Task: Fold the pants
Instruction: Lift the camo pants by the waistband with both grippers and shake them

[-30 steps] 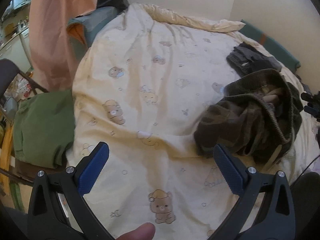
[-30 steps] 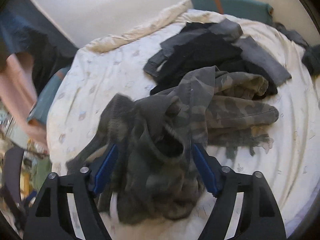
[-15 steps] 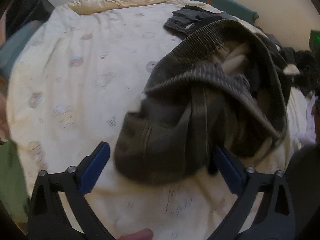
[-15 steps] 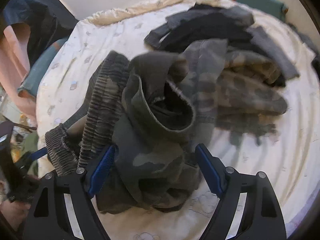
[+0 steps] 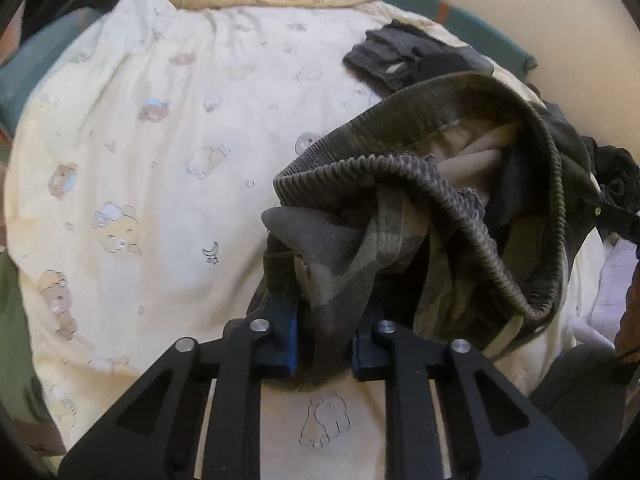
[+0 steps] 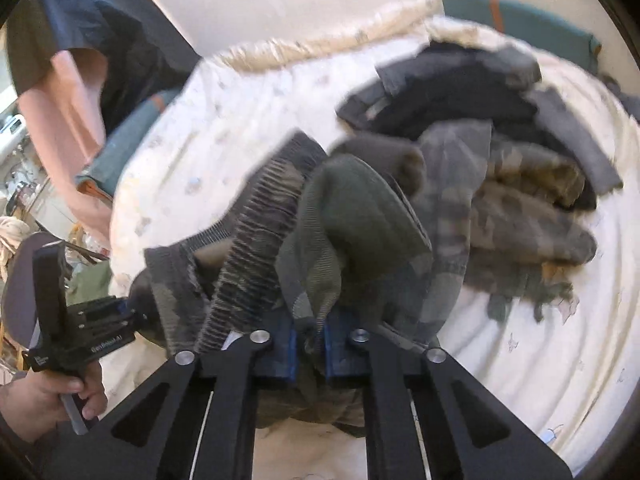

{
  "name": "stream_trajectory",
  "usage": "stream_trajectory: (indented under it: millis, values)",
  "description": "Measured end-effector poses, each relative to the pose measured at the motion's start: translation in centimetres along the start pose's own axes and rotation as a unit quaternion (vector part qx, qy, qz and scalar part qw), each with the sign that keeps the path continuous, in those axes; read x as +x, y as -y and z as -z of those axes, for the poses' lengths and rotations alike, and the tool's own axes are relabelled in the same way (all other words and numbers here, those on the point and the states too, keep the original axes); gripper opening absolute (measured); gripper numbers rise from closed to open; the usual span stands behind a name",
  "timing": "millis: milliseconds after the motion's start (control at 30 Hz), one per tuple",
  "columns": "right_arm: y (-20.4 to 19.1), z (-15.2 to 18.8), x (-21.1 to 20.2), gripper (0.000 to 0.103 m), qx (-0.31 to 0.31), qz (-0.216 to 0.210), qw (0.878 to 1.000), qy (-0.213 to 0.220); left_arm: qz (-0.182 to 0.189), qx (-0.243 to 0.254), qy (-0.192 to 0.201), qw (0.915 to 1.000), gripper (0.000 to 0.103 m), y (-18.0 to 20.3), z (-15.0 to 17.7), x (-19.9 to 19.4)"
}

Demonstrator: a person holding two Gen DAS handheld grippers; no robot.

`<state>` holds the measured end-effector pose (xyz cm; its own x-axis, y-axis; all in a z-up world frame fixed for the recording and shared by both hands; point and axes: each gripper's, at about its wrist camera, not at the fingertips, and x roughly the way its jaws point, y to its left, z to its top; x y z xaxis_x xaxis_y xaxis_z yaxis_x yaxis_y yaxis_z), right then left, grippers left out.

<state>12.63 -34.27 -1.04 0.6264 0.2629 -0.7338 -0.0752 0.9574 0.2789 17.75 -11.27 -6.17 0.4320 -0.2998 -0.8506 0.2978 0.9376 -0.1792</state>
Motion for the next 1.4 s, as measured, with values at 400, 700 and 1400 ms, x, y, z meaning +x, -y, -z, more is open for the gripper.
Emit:
stream_trajectory:
  millis: [400,700,1400]
  values:
    - [-7.6,-4.8,-15.3,0.006,-0.043,-0.028,0.987,0.155,0.021,-0.023,0.117,0.9926,0.012,0.1,2.1,-17.5]
    - [-14.6,-8.0,-26.5,0.005,-0.104,-0.043,0.958,0.265,0.028,-0.016,0.219,0.9752,0.009,0.8,4.2,-31.0]
    - [-25.0,-14.5,-46.4,0.005,-0.181,-0.084,0.887,0.417,-0.029,0.027,0.46,0.8871,0.006,3.5,0.5,-59.6]
